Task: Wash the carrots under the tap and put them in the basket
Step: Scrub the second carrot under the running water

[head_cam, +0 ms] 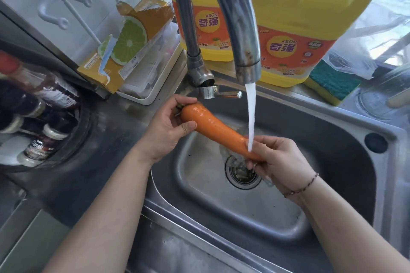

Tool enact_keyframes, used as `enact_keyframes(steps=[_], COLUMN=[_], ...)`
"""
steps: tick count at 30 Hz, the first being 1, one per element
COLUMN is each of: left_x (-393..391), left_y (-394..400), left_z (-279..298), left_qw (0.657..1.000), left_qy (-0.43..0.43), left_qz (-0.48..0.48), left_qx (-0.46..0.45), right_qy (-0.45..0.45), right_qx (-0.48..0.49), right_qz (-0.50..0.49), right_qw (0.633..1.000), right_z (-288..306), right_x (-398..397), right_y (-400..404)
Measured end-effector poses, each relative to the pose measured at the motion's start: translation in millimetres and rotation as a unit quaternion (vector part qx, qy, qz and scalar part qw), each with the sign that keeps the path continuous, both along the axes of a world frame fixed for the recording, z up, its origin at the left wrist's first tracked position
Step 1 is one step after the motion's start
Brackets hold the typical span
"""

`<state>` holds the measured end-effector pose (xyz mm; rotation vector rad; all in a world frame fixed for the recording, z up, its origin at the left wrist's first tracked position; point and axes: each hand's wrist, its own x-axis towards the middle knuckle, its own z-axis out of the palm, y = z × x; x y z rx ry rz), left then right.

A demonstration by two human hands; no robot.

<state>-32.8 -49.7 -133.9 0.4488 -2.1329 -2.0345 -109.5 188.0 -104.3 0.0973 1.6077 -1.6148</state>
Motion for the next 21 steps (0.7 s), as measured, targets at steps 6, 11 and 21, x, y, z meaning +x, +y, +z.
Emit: enact_keyframes(steps=[6,11,21], left_x=[6,9,10], left_y=[-11,-11,-6], left_z=[6,10,10], left_qw=[0.999,0.998,0.994], left_qy=[-0.006,0.023,0.060], left_qz=[-0.033,-0.060,-0.073], left_qx=[0.026,0.027,0.051], right_qy=[-0.050,-0.072,-0.066], right_qx=[-0.065,-0.061,-0.045], right_qz=[-0.027,-0.084,-0.106], right_qw=[0.996,0.992,0.991], right_z=[-11,-18,-20], right_x=[2,4,7], right_y=[3,-2,-4])
